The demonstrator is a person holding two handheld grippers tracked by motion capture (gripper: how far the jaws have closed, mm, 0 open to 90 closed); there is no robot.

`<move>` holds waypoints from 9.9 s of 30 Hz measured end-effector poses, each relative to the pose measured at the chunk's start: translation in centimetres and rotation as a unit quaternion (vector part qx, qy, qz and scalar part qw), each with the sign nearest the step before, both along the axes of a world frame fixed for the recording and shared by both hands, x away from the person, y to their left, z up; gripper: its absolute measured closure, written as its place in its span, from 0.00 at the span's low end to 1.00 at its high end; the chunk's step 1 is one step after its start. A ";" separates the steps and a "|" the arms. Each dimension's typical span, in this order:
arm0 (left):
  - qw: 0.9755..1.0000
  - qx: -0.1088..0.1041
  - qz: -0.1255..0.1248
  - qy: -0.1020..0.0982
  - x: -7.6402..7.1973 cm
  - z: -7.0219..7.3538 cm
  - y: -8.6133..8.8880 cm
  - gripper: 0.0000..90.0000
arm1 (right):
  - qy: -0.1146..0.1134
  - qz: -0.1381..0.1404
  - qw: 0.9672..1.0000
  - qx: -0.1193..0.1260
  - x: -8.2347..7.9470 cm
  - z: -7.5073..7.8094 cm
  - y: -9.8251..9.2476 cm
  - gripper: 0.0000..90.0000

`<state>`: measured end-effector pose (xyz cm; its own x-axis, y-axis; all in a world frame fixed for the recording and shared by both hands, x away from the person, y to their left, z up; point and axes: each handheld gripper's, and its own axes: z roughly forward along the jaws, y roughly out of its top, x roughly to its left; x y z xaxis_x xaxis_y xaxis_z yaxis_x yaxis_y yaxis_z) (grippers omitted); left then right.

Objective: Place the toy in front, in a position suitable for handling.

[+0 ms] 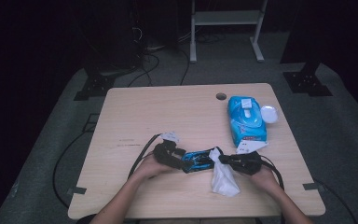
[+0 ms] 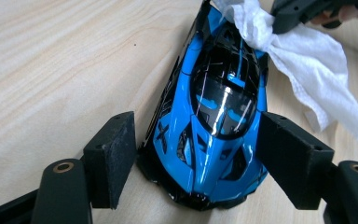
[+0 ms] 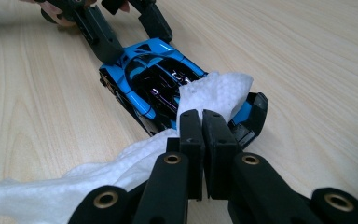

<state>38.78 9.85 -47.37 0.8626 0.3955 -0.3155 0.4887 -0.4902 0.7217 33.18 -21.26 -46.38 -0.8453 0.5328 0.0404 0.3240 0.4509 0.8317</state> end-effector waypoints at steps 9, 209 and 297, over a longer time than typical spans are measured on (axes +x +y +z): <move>1.000 -0.003 0.022 0.021 -0.2 -0.3 -0.4 0.34 | -0.012 -0.002 1.000 0.004 -0.5 -0.2 0.0 0.96; 0.989 -0.012 -0.033 -0.145 -1.4 0.7 -0.2 0.60 | -0.124 -0.055 0.991 -0.010 1.5 4.7 5.1 0.73; 0.983 0.009 -0.032 -0.183 -0.1 1.1 0.6 0.71 | -0.015 0.000 1.000 0.011 4.5 3.2 9.9 0.96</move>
